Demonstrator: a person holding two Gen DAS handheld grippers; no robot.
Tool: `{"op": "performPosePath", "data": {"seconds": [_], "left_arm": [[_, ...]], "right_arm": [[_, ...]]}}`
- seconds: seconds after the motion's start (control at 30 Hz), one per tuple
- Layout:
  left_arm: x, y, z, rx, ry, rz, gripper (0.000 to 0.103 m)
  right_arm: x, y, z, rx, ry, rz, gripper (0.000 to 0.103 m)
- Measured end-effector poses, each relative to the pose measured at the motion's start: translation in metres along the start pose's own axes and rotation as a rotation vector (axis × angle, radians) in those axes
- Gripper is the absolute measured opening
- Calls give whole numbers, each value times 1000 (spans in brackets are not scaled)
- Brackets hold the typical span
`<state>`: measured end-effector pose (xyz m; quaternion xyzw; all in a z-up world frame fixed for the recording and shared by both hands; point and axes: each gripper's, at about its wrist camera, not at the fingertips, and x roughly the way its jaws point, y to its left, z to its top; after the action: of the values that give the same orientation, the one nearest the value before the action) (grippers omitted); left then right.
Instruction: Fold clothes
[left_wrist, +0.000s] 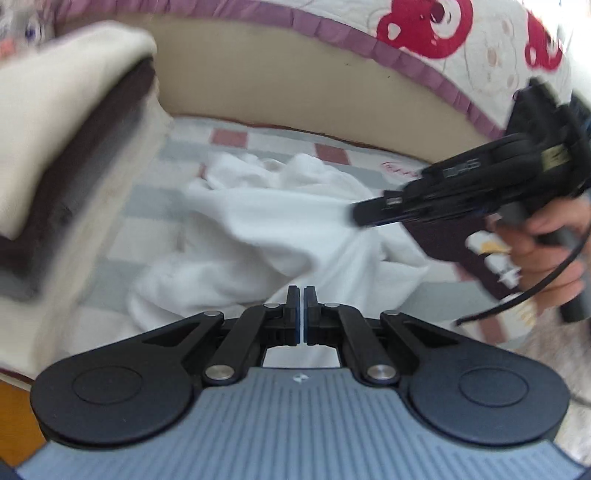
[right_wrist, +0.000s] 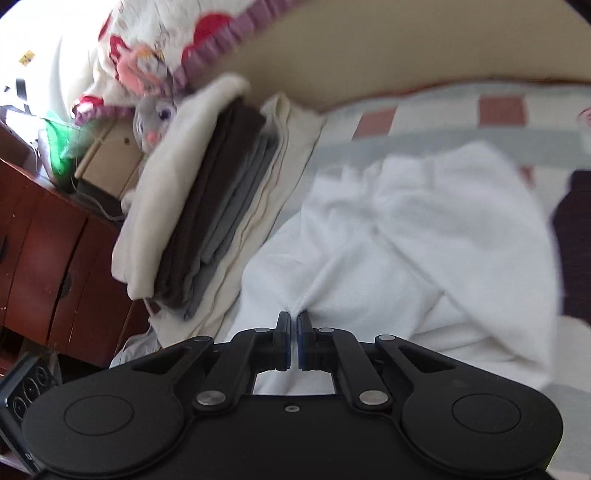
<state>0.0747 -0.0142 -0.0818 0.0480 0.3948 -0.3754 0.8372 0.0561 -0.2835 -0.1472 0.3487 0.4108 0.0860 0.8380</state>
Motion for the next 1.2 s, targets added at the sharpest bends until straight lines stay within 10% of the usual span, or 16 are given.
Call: {"op": "performPosePath", "data": {"seconds": [0.43,0.67,0.8,1.0,1.2], "left_arm": [[-45,41,-1,-44,-132,138,1],[-25,71,-9,-119,-117,120,4],[-1,64,-19,-135,-70,52,9],[35,40,-31,-134,4,-31,35],[62,41,-41,-248,82,-71,42]], "right_arm": [[-144,25,59,-188,-299,-373,4],[-213,-21,98,-259,-466,-837,3],[-195,-69,112,-262,-415,-1121,8],[-160,-62,94,-37,-294,-742,31],[-44,-3,52,-145,-6,-389,35]]}}
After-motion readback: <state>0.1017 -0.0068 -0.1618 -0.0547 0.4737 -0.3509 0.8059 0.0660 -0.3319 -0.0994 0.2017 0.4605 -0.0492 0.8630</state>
